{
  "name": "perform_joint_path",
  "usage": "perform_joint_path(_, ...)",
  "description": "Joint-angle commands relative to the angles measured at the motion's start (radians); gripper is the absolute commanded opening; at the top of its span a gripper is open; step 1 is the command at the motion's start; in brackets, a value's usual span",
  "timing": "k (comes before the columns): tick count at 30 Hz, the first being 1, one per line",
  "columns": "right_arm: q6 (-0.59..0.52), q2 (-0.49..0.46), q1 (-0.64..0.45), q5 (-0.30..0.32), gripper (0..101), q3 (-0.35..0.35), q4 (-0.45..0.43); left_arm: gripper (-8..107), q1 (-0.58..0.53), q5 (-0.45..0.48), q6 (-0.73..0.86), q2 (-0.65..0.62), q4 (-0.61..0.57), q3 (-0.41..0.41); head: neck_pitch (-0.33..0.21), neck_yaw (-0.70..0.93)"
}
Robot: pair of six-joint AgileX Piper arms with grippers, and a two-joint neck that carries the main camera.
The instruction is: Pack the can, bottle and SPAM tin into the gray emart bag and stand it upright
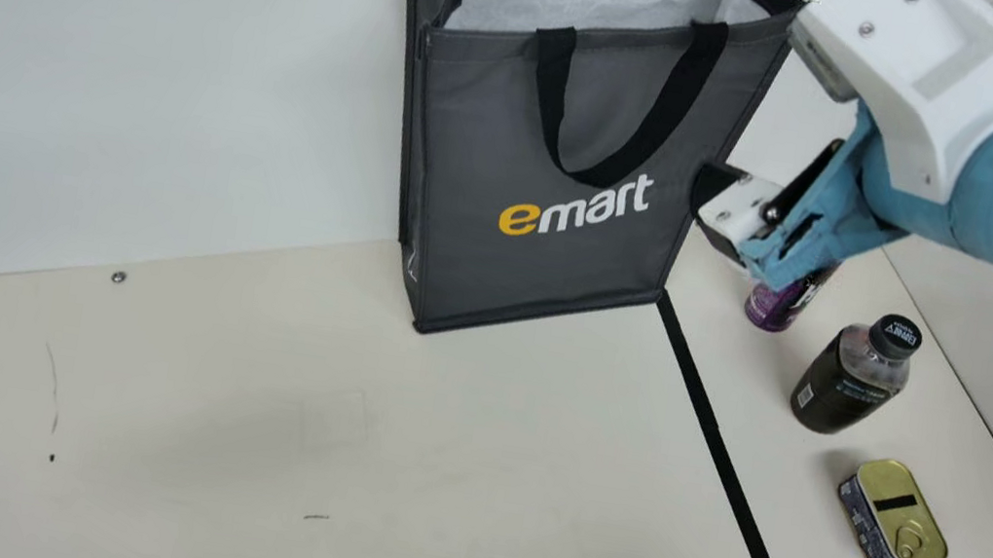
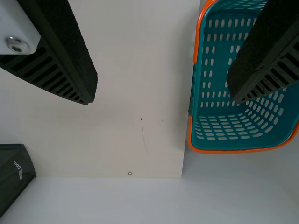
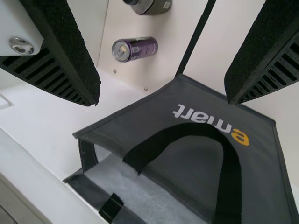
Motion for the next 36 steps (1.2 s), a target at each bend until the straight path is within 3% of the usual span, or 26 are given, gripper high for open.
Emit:
perform_joint_path(1,-0.015,0.025,0.003,0.0,95,-0.034,0.002,90,0.0,0.0,0.0,0.0,0.0,0.0,-0.023,-0.002)
perform_joint_path(23,-0.218,0.246,0.034,0.0,95,-0.267,0.06,90,0.0,0.0,0.0,0.0,0.0,0.0,-0.023,-0.002)
perform_joint_path(36,-0.421,0.361,0.034,0.0,95,-0.36,0.136,90,0.0,0.0,0.0,0.0,0.0,0.0,-0.023,-0.002)
